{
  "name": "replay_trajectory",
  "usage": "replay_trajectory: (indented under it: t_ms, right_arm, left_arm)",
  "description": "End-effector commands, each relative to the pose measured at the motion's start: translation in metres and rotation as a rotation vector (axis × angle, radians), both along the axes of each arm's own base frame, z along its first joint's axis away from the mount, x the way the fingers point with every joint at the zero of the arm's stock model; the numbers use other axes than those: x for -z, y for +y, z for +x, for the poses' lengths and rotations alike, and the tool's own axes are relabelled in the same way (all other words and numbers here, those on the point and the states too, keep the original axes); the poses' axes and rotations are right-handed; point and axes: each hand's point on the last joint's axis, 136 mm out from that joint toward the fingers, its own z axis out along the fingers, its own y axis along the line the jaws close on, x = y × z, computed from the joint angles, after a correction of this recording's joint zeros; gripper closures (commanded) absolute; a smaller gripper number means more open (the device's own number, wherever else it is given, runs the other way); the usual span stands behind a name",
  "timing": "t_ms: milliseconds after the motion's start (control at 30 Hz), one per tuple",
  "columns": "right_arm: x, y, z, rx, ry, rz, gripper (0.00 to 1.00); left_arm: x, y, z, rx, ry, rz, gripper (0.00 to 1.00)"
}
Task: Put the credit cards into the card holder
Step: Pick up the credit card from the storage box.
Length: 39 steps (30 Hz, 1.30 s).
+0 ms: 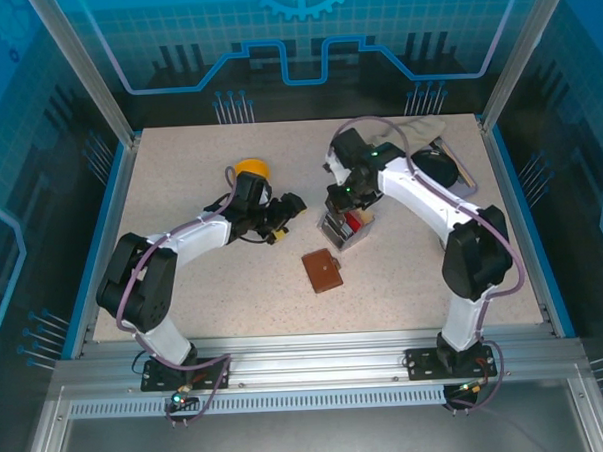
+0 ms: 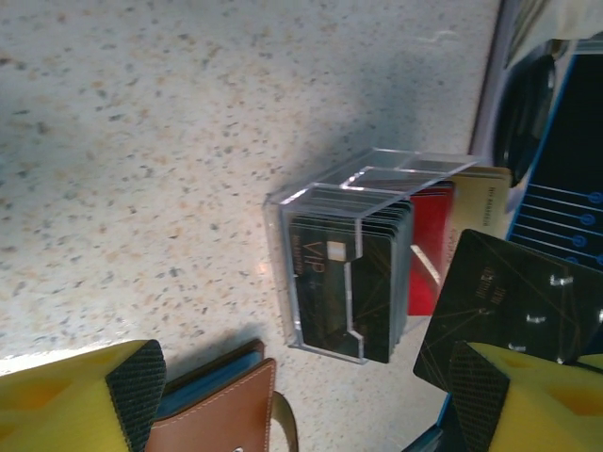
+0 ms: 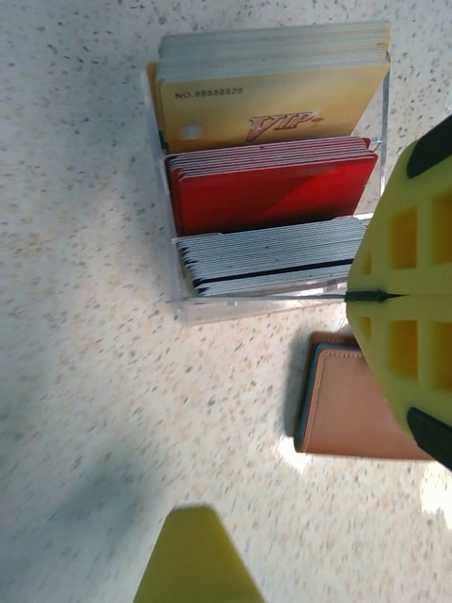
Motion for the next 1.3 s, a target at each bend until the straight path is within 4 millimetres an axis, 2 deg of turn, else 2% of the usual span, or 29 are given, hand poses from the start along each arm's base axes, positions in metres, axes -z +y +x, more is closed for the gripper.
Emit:
replay_trajectory:
  t_ms: [0, 133, 200, 367, 433, 533, 733, 833, 933, 1067, 1167, 1200, 1267]
  right_arm:
    - [-0.023, 0.005, -0.004, 0.037, 0.018, 0.164, 1.00]
    - [-0.042, 0.006, -0.003, 0.071, 0.043, 0.326, 1.00]
    - [-0.055, 0.007, -0.003, 0.086, 0.049, 0.418, 1.00]
    - [-0.085, 0.000, 0.002, 0.128, 0.061, 0.608, 1.00]
    - [-0.094, 0.000, 0.003, 0.132, 0.079, 0.675, 1.00]
    - [-0.104, -0.001, 0.004, 0.144, 0.088, 0.744, 1.00]
    - [-0.111, 0.001, 0.005, 0.141, 0.128, 0.826, 1.00]
    - [-0.111, 0.001, 0.006, 0.144, 0.141, 0.848, 1.00]
    - [-0.109, 0.001, 0.008, 0.153, 0.153, 0.860, 1.00]
    - [-0.101, -0.001, 0.010, 0.169, 0.177, 0.861, 1.00]
    - [-0.098, -0.001, 0.011, 0.181, 0.193, 0.882, 0.99]
    - [-0.097, -0.001, 0.012, 0.186, 0.198, 0.886, 0.97]
    - [-0.097, -0.001, 0.013, 0.188, 0.207, 0.897, 0.94]
  left_arm:
    - [-0.012, -0.010, 0.003, 0.045, -0.041, -0.074, 0.17]
    - [-0.034, -0.026, 0.008, 0.090, -0.103, -0.185, 0.17]
    - [-0.051, -0.033, 0.010, 0.120, -0.153, -0.247, 0.16]
    - [-0.089, -0.045, 0.013, 0.180, -0.250, -0.346, 0.13]
    - [-0.099, -0.048, 0.014, 0.195, -0.272, -0.373, 0.13]
    - [-0.107, -0.054, 0.018, 0.208, -0.282, -0.412, 0.13]
    - [-0.141, -0.065, 0.022, 0.253, -0.353, -0.542, 0.18]
    - [-0.152, -0.066, 0.021, 0.274, -0.379, -0.563, 0.30]
    - [-0.157, -0.066, 0.019, 0.278, -0.385, -0.565, 0.53]
    - [-0.157, -0.067, 0.020, 0.280, -0.372, -0.552, 0.75]
    - [-0.159, -0.066, 0.021, 0.272, -0.369, -0.562, 0.97]
    - [-0.159, -0.066, 0.021, 0.270, -0.365, -0.564, 1.00]
    - [-0.161, -0.066, 0.021, 0.265, -0.361, -0.576, 1.00]
